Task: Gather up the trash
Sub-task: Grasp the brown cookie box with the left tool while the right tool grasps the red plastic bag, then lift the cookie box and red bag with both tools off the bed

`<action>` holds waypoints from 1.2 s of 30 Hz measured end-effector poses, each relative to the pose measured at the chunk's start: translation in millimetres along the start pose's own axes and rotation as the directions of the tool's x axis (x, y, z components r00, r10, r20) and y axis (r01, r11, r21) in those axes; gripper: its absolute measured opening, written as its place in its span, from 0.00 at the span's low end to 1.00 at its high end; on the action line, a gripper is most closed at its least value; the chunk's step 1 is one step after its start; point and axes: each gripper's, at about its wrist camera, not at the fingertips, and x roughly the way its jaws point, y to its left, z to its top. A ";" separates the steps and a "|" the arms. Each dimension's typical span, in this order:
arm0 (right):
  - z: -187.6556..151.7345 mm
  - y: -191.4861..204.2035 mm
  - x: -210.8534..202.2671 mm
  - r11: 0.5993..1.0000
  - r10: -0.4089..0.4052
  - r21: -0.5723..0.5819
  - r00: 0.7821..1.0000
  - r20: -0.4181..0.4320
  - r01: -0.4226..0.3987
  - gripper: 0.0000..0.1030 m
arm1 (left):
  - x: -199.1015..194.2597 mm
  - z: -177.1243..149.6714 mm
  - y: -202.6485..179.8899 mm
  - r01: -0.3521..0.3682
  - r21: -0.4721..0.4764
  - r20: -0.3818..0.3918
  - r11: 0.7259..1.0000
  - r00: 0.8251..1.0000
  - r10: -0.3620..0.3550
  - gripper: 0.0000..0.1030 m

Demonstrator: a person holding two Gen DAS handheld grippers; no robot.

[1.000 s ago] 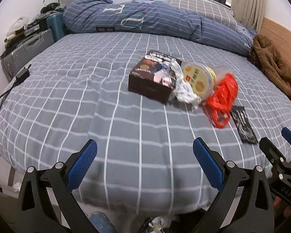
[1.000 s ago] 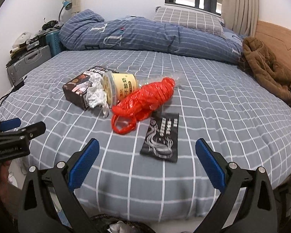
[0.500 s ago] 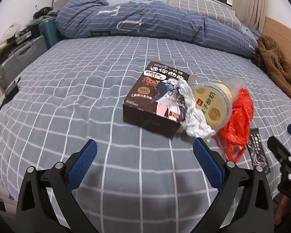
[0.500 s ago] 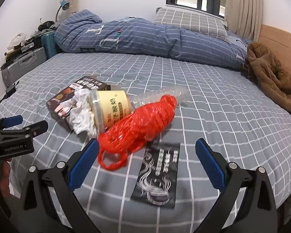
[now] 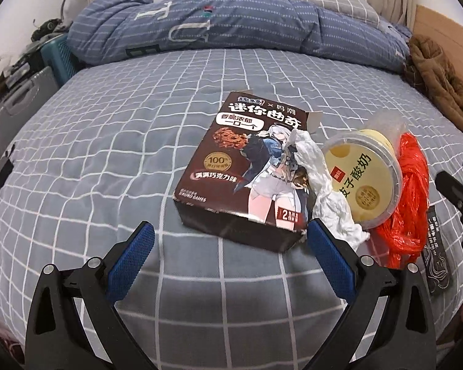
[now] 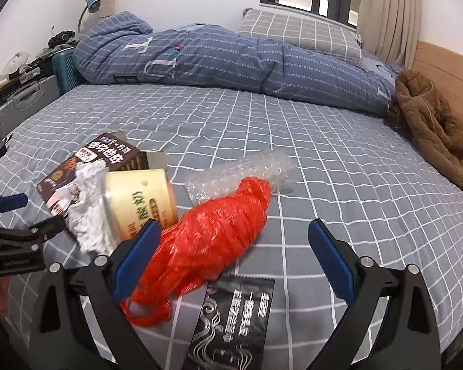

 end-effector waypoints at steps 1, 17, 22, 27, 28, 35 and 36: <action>1.1 -0.6 2.5 1.000 0.002 0.003 1.000 -0.003 -0.002 0.88 | 2.6 1.0 -0.8 0.003 0.008 -0.003 1.000 1.000 -0.003 0.94; -2.8 3.0 48.6 0.995 0.096 0.021 0.988 -0.124 -0.094 0.41 | 21.4 9.4 -0.8 0.054 0.029 0.005 0.998 0.999 -0.054 0.87; -4.4 4.4 47.5 0.994 0.105 0.017 0.986 -0.130 -0.104 0.18 | 16.9 8.6 4.0 0.056 0.004 0.016 0.998 0.998 -0.056 0.86; -2.1 0.7 43.7 0.994 0.111 0.033 0.986 -0.126 -0.108 0.16 | 8.5 10.0 12.4 0.039 -0.025 0.037 0.999 0.999 -0.038 0.86; -1.4 -0.7 42.9 0.994 0.111 0.038 0.986 -0.126 -0.107 0.16 | 6.1 10.8 14.7 0.035 -0.034 0.043 0.999 0.999 -0.033 0.86; 4.8 -6.1 33.6 0.991 0.124 0.063 0.985 -0.117 -0.117 0.16 | -11.9 16.9 24.7 0.027 -0.075 0.081 0.997 0.996 -0.021 0.86; 6.4 -6.8 30.7 0.991 0.126 0.067 0.986 -0.109 -0.119 0.16 | -14.3 17.9 25.2 0.028 -0.079 0.087 0.996 0.996 -0.021 0.86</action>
